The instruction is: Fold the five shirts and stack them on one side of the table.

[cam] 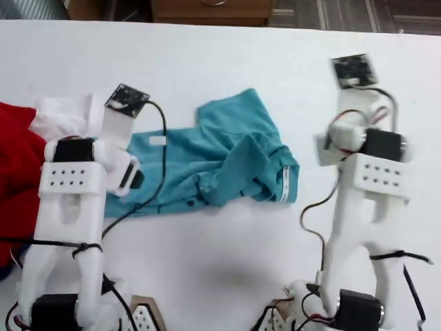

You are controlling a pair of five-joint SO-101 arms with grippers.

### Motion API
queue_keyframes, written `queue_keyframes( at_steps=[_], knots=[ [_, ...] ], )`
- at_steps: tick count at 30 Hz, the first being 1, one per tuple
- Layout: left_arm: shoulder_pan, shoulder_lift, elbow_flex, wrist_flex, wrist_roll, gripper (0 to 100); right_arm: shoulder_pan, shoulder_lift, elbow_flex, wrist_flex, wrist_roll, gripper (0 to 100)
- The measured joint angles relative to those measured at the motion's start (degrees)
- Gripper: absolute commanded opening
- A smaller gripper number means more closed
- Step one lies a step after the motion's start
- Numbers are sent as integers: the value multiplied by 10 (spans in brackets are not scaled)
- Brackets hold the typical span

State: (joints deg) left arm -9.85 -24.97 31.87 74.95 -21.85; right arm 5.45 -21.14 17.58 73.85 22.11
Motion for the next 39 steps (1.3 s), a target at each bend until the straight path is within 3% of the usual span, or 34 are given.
queue_keyframes(
  at_steps=[3,12,26,31,39],
  knots=[
    [-2,0,22,-18,0,213,-60,1,33,-46,-49,187],
    [-3,1,69,-71,-1,210,-189,156,25,-92,-97,144],
    [-3,1,73,-71,-2,210,-209,314,-121,-12,-120,137],
    [-3,1,73,-71,-2,210,-218,326,-122,-12,-123,11],
    [-3,1,73,-71,-2,210,-208,324,-122,6,-123,20]
  ],
)
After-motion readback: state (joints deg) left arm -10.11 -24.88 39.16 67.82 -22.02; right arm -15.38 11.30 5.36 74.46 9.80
